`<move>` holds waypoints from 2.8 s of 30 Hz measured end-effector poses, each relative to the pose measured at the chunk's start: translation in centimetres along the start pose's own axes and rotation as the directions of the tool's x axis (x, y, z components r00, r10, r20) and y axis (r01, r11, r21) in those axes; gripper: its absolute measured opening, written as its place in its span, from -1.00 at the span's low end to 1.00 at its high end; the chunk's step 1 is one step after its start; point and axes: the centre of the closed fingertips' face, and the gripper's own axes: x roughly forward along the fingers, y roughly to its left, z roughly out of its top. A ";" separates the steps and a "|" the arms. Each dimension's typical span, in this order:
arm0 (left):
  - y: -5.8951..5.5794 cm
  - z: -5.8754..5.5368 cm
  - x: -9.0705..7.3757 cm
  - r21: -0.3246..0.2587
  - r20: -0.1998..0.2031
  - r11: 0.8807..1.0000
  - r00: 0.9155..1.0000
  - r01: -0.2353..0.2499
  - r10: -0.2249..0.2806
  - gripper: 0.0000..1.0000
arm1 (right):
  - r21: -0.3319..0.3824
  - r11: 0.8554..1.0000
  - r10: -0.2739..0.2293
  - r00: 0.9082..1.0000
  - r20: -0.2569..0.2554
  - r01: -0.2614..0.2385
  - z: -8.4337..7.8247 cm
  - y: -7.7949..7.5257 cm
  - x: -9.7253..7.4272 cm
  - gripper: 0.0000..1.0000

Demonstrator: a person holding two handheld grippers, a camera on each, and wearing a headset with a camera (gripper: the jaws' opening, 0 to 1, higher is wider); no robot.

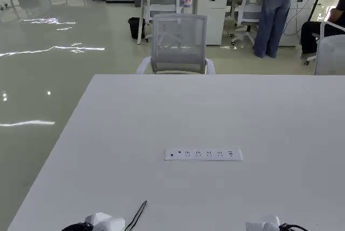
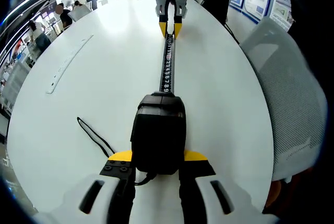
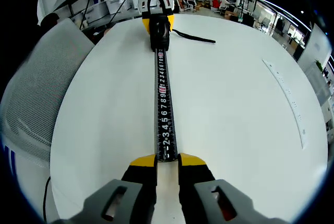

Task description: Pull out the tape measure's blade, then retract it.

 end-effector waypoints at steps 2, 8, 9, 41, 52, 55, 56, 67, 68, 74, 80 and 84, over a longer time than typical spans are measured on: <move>0.0 0.1 -0.1 0.001 -0.002 1.000 1.000 0.000 0.000 -0.44 | -0.007 1.000 -0.001 1.000 -0.008 0.001 -0.1 0.0 0.0 -0.72; 0.0 0.0 0.0 0.000 -0.004 1.000 1.000 0.003 -0.003 -0.44 | 0.013 1.000 -0.018 1.000 -0.020 0.018 -0.4 -0.1 0.2 -0.70; 0.0 0.0 0.0 0.001 -0.005 1.000 1.000 0.005 -0.005 -0.44 | 0.018 1.000 -0.019 1.000 -0.020 0.019 -0.4 -0.1 0.2 -0.70; -1.6 -1.1 -3.1 -0.188 0.060 0.976 0.991 -0.107 0.120 0.02 | 0.152 0.974 -0.170 0.985 -0.010 0.170 -0.5 2.2 -3.0 -0.11; -3.2 -1.1 -4.6 -0.294 0.085 0.938 0.972 -0.184 0.218 0.25 | 0.262 0.933 -0.256 0.967 0.002 0.247 -1.0 4.5 -4.8 0.15; -3.8 -0.6 -5.0 -0.311 0.095 0.928 0.965 -0.203 0.243 0.31 | 0.283 0.922 -0.278 0.961 0.014 0.263 -0.6 5.3 -5.3 0.21; -4.1 -0.4 -5.1 -0.326 0.107 0.922 0.962 -0.206 0.253 0.31 | 0.292 0.917 -0.290 0.957 0.022 0.271 -0.4 5.5 -5.5 0.24; -6.0 0.7 -6.7 -0.419 0.141 0.867 0.924 -0.268 0.354 0.45 | 0.373 0.859 -0.388 0.921 0.028 0.351 0.7 6.8 -7.0 0.48; -6.2 0.8 -7.0 -0.429 0.145 0.860 0.918 -0.278 0.369 0.47 | 0.399 0.844 -0.405 0.913 0.036 0.359 0.8 6.8 -7.1 0.50; -7.0 1.9 -8.4 -0.488 0.161 0.816 0.887 -0.311 0.434 0.54 | 0.436 0.814 -0.447 0.893 0.050 0.383 1.8 7.9 -7.5 0.63; -7.6 2.8 -8.9 -0.528 0.173 0.779 0.855 -0.338 0.488 0.63 | 0.500 0.777 -0.487 0.869 0.090 0.384 3.2 8.7 -7.8 0.74; -8.0 3.4 -9.4 -0.571 0.178 0.747 0.837 -0.340 0.517 0.66 | 0.519 0.752 -0.525 0.845 0.099 0.407 3.9 9.0 -8.5 0.83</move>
